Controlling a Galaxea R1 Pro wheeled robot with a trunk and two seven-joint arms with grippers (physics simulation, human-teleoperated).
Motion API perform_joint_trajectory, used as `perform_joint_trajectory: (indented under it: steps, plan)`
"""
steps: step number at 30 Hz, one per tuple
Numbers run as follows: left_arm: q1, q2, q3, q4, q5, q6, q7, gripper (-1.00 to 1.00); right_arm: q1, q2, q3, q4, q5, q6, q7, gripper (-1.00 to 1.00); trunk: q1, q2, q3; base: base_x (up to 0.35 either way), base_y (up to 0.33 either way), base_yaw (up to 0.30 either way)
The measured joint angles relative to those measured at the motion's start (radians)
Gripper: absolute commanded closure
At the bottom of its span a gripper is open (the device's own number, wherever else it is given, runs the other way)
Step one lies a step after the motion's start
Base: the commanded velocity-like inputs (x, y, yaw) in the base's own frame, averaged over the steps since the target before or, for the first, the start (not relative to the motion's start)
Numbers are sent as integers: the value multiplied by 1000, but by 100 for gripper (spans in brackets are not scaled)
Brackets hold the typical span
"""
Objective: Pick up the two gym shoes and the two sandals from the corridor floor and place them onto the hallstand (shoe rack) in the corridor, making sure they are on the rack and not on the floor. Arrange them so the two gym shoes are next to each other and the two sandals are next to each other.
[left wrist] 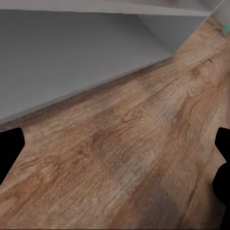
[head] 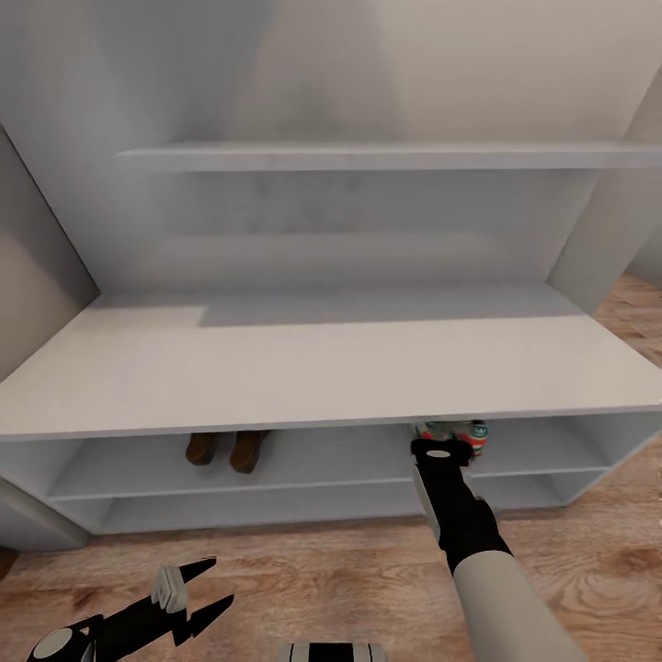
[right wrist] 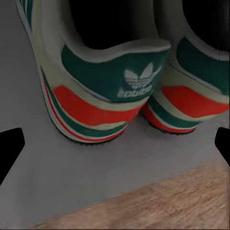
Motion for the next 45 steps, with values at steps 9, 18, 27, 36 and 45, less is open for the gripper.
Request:
perform_joint_trajectory:
  steps: [9,18,27,36,45]
  plan:
    - [0,0,0,0,0,0,0,-100,0,0,0,0,1,0,0,-100,0,0,0,-325,0,0]
    - [0,0,0,0,0,0,-1,-100,0,0,0,1,2,0,1,-100,0,0,0,-336,0,0]
    - [0,0,1,-2,0,0,-2,-100,0,0,0,4,1,-1,1,-100,0,0,0,-336,0,0]
    - [0,1,1,-3,0,0,-3,-100,1,0,1,45,0,-3,3,-100,0,0,0,-336,0,0]
    - [0,2,1,-4,0,1,-2,-100,1,0,3,64,0,-4,3,-100,0,0,0,-304,0,0]
